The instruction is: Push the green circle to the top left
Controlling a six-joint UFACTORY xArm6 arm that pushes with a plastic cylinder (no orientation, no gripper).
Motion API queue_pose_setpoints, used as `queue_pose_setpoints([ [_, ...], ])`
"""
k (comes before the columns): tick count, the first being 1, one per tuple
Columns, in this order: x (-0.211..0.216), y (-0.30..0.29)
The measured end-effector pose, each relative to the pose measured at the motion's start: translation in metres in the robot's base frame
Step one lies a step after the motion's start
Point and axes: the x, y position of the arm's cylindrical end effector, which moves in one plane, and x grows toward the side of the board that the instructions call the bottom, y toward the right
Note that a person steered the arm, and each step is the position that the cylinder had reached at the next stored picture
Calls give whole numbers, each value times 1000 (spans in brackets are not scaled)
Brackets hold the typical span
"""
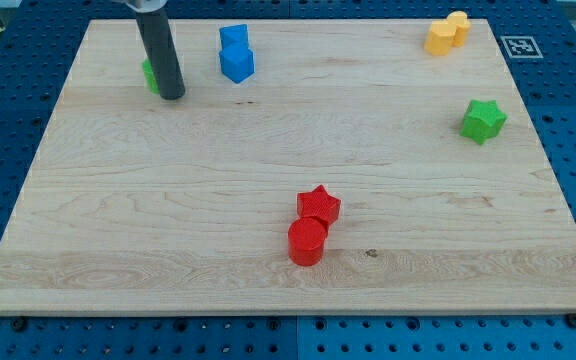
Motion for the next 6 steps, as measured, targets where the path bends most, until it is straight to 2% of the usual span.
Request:
queue_pose_setpoints([
  [3,-23,-38],
  [6,-50,-38],
])
